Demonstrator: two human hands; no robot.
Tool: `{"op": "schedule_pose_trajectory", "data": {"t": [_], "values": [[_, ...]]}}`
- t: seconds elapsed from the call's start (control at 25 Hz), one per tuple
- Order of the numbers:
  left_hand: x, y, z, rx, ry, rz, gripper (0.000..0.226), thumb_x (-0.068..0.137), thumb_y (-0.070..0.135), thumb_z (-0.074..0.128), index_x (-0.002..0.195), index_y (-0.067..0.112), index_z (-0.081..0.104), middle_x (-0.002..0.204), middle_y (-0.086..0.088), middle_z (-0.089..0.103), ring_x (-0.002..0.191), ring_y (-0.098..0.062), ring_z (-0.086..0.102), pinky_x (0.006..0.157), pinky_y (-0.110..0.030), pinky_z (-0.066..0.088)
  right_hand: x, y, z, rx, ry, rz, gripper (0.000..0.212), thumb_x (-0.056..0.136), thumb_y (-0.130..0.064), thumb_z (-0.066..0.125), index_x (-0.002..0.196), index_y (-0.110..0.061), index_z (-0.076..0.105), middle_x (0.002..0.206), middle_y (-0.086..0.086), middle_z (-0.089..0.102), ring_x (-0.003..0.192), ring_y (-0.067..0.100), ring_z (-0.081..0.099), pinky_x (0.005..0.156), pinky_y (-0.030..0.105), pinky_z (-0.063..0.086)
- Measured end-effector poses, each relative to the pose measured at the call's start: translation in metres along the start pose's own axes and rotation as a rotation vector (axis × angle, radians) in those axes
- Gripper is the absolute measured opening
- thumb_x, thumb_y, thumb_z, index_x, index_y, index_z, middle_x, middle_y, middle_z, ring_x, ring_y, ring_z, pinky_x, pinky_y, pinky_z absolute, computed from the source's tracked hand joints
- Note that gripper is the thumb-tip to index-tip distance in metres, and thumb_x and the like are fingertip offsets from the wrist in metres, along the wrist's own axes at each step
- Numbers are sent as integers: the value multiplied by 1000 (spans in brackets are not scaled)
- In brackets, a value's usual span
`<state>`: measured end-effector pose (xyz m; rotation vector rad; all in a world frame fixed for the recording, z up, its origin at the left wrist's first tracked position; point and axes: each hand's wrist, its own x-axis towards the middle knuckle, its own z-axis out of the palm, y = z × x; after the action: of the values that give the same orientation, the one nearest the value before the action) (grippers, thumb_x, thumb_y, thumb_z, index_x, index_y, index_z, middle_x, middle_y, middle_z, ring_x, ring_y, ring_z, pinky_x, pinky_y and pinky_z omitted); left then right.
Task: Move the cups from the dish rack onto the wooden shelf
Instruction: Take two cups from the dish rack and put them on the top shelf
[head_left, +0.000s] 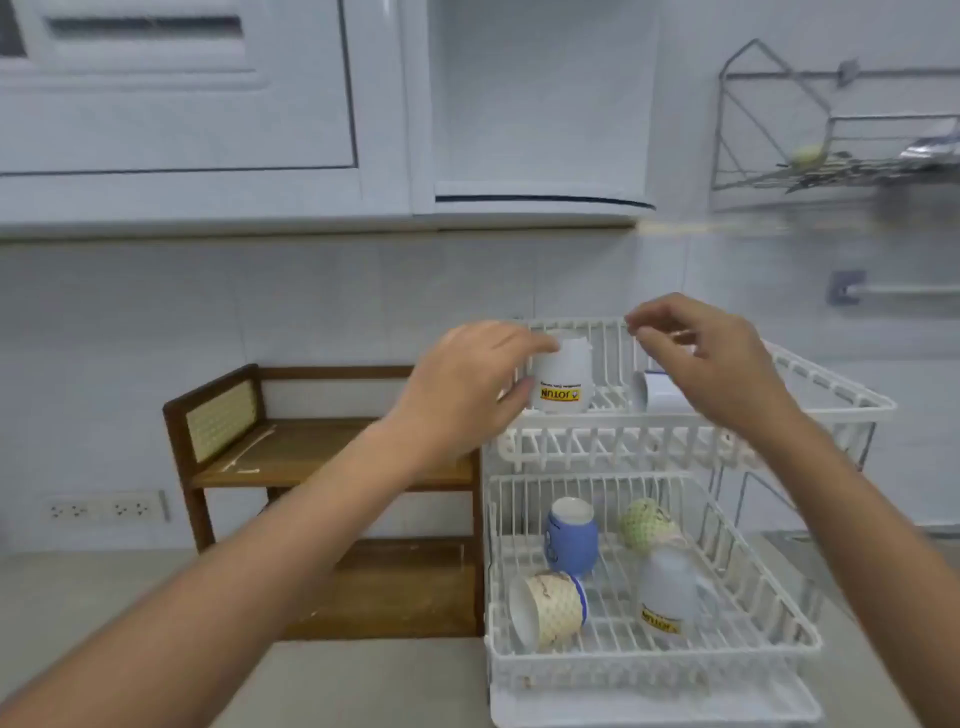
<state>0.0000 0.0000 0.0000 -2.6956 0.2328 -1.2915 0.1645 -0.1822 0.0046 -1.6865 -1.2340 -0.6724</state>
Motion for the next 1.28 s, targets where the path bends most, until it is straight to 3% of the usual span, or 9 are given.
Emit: {"op": "schedule_pose_trajectory", "data": {"t": [0.16,0.24,0.4,0.64,0.76,0.84,0.96,1.04,1.28], "values": [[79,-13,51,531,-494,183,56,89,9,54,141,25,38,145,-1,43,132,-23,38,113,-41,23,53,79,-8,-544,-835,430,67,78,-37,73,138,-26,43,143,4,48,125,23,48,105,35,36],[96,-20,84,696,-677,267,60,90,11,56,143,27,33,152,-3,31,138,-24,30,115,-44,18,49,106,5,-578,-993,447,77,74,-37,76,139,-27,36,141,4,49,119,25,52,104,40,40],[119,-34,127,884,-837,408,77,85,17,66,146,28,21,156,-8,17,141,-29,20,117,-50,10,41,137,25,-555,-856,366,70,66,-50,77,124,-30,44,122,2,61,102,25,59,87,38,47],[124,-53,149,955,-767,473,84,75,23,75,142,29,24,143,-18,34,129,-38,36,114,-58,10,37,135,22,-704,-787,380,61,57,-60,71,107,-34,48,100,-6,64,84,21,60,68,33,43],[114,-72,127,723,-642,156,92,64,42,79,141,31,29,138,-17,40,124,-36,40,112,-59,12,39,124,14,-694,-676,458,71,54,-60,73,114,-31,49,101,-2,63,86,24,60,75,35,48],[101,-85,106,465,-430,-147,96,57,56,77,138,30,33,131,-12,46,119,-33,45,108,-50,24,41,107,12,-556,-488,501,79,55,-60,76,120,-25,49,108,5,64,91,28,60,81,39,51],[72,-103,73,209,-20,-443,89,48,63,75,122,21,48,111,-8,58,99,-30,57,81,-37,44,37,60,24,-123,-172,451,71,50,-58,80,108,-25,55,99,-1,66,88,23,62,68,35,50],[47,-119,51,102,100,-624,82,43,72,69,106,24,50,98,1,60,86,-22,58,68,-33,47,37,15,36,131,-59,363,65,46,-59,79,100,-30,57,90,-14,64,82,7,63,59,24,47],[-55,-179,14,-139,140,-1036,67,51,73,61,97,25,49,74,15,56,68,-5,57,52,-23,41,34,-104,121,724,-212,215,66,54,-54,80,112,-32,58,91,-13,71,77,-5,67,52,10,51]]}}
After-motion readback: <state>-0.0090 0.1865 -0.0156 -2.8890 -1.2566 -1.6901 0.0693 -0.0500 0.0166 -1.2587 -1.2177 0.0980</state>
